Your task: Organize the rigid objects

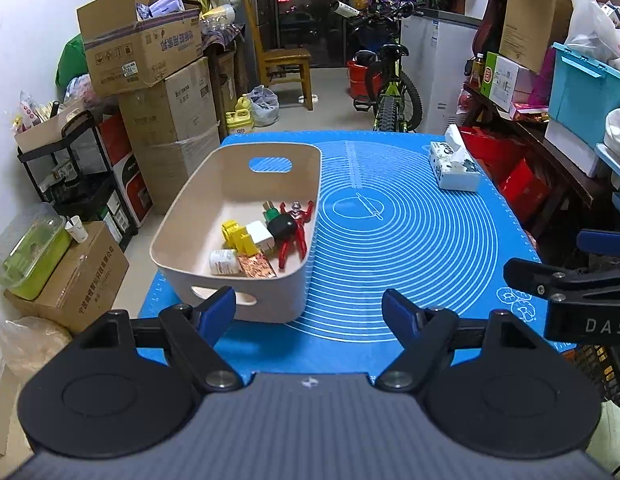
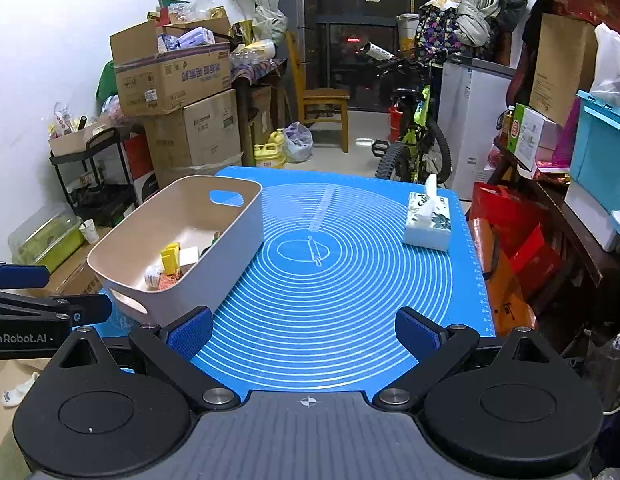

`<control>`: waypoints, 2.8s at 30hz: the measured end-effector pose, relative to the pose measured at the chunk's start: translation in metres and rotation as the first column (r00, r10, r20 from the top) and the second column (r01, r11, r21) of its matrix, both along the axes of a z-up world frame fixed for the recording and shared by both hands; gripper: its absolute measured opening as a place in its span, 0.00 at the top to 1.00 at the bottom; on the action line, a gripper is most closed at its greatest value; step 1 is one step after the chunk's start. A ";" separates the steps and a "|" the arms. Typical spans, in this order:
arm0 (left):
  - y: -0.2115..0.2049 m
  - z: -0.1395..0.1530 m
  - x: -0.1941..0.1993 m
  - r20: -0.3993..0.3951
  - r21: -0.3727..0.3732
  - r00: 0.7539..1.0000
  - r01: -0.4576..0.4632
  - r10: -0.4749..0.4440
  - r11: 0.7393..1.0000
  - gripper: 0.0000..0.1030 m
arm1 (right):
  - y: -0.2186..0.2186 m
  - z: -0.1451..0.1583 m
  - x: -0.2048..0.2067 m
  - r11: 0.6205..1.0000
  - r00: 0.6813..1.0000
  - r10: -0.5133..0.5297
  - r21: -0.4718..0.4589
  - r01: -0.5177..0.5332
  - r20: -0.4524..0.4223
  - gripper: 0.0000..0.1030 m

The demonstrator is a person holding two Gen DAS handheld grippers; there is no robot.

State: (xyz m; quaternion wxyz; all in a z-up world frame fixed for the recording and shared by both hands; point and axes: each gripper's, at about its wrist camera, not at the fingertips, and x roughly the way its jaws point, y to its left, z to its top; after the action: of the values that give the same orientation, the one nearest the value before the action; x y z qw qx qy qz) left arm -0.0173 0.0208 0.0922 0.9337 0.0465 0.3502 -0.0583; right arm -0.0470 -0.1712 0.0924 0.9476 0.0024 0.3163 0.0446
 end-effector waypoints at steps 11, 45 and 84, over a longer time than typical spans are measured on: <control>-0.010 -0.034 -0.012 -0.007 0.014 1.000 0.008 -0.008 1.000 0.22 | -0.005 -0.030 -0.016 1.000 1.000 -0.023 0.006 0.023 -0.001 0.05; -0.005 -0.062 -0.013 -0.004 -0.002 0.999 -0.033 0.033 0.999 0.22 | -0.013 -0.080 -0.019 0.990 0.997 -0.083 0.115 0.083 -0.005 0.05; -0.004 -0.062 -0.011 0.000 -0.003 0.999 -0.035 0.035 0.999 0.22 | -0.011 -0.081 -0.019 0.993 0.997 -0.076 0.091 0.076 0.002 0.06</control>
State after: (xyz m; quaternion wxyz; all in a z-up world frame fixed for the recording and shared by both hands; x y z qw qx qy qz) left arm -0.0288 0.0169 0.0302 0.9347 0.0392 0.3507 -0.0423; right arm -0.0657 -0.1817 0.0119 0.9484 0.0577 0.3110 0.0228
